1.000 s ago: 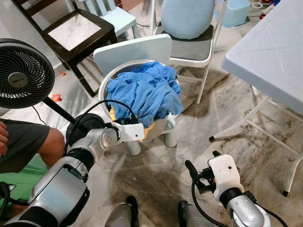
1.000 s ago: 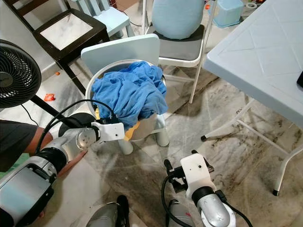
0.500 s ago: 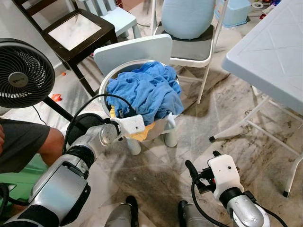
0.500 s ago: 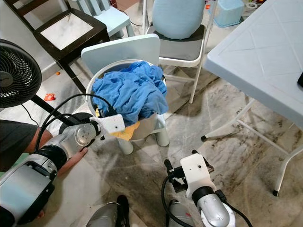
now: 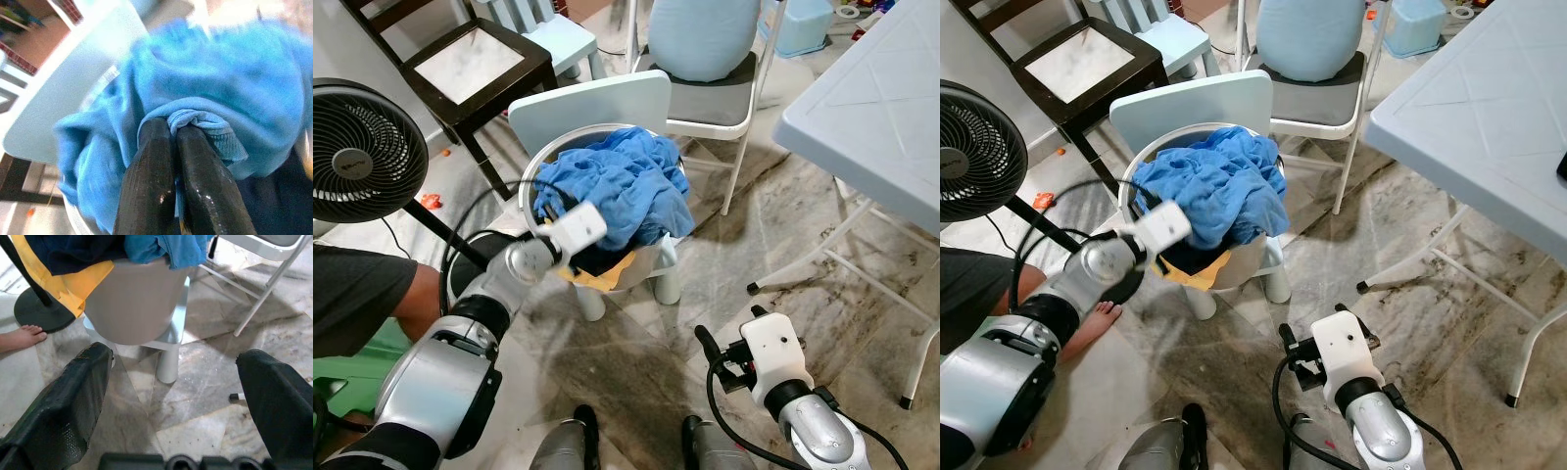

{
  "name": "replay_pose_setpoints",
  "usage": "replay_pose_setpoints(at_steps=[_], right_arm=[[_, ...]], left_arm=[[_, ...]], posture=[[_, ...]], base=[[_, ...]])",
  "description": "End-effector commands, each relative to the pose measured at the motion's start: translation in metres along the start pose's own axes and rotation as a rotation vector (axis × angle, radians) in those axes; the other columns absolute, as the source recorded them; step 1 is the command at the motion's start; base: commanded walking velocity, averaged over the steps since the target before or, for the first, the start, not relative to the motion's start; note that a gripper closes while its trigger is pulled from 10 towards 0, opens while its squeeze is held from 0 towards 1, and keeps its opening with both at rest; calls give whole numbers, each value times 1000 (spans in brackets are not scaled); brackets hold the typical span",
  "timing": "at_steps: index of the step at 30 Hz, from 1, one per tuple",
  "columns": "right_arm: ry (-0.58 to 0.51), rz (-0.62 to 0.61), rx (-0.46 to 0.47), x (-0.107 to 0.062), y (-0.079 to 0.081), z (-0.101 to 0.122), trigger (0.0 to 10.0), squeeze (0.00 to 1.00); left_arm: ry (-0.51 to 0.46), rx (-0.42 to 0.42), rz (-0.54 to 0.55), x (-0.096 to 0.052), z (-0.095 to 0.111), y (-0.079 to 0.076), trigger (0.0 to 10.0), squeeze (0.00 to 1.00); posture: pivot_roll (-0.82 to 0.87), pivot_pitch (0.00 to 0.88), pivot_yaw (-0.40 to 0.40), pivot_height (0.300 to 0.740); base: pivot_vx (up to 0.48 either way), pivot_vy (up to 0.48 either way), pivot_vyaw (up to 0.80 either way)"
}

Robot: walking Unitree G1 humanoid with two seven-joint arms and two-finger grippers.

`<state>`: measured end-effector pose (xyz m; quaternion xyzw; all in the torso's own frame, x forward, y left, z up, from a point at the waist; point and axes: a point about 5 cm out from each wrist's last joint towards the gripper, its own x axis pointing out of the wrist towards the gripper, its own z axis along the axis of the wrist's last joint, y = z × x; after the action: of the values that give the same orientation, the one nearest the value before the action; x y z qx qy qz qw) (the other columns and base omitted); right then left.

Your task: Hang hanger

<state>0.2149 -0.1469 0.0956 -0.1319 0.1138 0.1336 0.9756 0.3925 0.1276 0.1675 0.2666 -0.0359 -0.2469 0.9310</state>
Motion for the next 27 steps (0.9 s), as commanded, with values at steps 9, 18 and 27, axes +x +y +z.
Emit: replay_pose_setpoints(at_steps=[9,18,27], right_arm=[[-23,35,4,17,6,0,10000,0],[-41,71,-20,28,3,0,10000,0],[-59,72,-47,33,-5,4,10000,0]], left_arm=[[-177,-346,198,-39,2,22,0,0],[-176,-479,416,-92,-9,-9,0,0],[-80,-608,374,-95,-10,-50,0,0]], posture=[[-37,204,75,740],[-3,155,8,740],[-32,128,-9,740]], base=[[0,0,0],[0,0,0],[0,0,0]])
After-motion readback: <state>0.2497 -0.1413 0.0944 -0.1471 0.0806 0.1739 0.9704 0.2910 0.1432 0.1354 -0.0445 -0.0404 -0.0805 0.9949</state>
